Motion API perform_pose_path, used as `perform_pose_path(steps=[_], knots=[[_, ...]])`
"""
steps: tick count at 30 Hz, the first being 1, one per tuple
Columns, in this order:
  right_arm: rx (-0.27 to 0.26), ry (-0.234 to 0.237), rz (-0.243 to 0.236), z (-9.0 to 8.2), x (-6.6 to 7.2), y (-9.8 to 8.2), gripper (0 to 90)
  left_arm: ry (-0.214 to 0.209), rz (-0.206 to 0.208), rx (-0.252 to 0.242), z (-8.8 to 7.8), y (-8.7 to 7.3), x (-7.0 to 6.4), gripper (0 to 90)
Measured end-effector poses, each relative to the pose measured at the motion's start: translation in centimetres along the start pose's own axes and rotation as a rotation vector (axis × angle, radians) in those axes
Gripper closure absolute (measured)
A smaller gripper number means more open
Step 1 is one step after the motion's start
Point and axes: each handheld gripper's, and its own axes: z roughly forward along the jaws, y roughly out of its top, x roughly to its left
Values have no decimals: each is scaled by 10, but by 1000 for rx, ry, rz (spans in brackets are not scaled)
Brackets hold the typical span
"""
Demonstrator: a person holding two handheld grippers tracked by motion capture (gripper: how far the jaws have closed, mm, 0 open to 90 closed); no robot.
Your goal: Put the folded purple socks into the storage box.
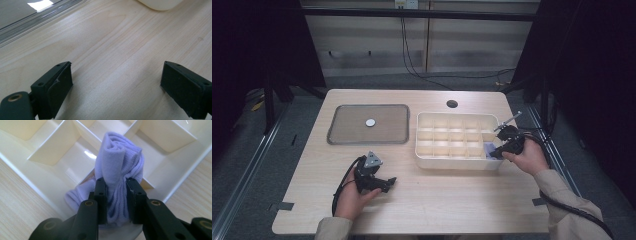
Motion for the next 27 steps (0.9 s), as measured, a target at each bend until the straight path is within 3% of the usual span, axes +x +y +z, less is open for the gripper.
perform_pose_path(steps=[13, 27], knots=[[2, -1, 5, 2, 1, -1, 721, 0, 6, 0, 0, 0, 0, 96], [9, -11, 2, -13, 0, 9, 616, 0, 6, 1, 0, 0, 0, 96]])
